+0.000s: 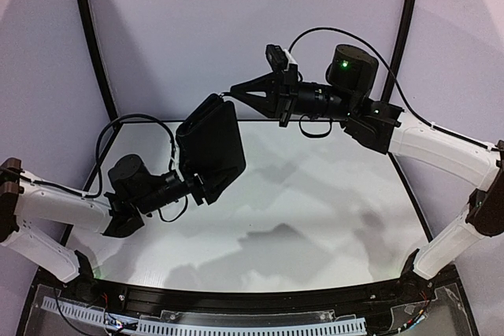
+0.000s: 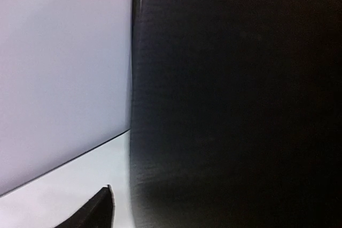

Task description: Sort the hair-cutting tools

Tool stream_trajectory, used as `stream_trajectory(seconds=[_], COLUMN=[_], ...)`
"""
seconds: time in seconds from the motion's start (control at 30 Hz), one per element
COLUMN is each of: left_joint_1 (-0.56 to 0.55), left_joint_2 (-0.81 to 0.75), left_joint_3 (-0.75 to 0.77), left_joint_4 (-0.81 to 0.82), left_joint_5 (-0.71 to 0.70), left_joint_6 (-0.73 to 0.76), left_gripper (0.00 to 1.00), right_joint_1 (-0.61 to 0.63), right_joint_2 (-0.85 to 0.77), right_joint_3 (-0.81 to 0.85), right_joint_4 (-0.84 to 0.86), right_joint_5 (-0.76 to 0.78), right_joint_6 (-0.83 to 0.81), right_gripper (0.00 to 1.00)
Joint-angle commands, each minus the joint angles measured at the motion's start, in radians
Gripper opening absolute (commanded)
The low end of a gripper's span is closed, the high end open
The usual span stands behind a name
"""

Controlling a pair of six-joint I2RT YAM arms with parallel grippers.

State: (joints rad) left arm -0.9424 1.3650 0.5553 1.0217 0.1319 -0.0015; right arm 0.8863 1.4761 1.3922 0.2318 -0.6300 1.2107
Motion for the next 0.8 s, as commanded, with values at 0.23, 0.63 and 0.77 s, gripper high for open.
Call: stream_trajectory(seconds=[0.23,0.63,0.77], left_joint_1=[0.001,0.001,0.001], left_joint_2=[-0.037,-0.241,-0.238], left_joint_3=[0.016,0.164,0.178], left_joint_4=[0.059,-0.838,-0.943], left_joint_5=[0.054,-0.065,-0.109], left_joint_6=[-0.01,0.064,0.034], left_gripper=[0.01,0.01,0.01], right_joint_1=[0.007,-0.013,-0.013], right_joint_2=[-0.093,-0.149,-0.162], right_joint_3=[0.009,0.044,0.017], right_joint_4=[0.055,-0.429,-0.396], right_joint_5=[0.046,0.082,0.078], right_joint_6=[-0.058,-0.489,-0.52], right_gripper=[0.0,0.0,0.0])
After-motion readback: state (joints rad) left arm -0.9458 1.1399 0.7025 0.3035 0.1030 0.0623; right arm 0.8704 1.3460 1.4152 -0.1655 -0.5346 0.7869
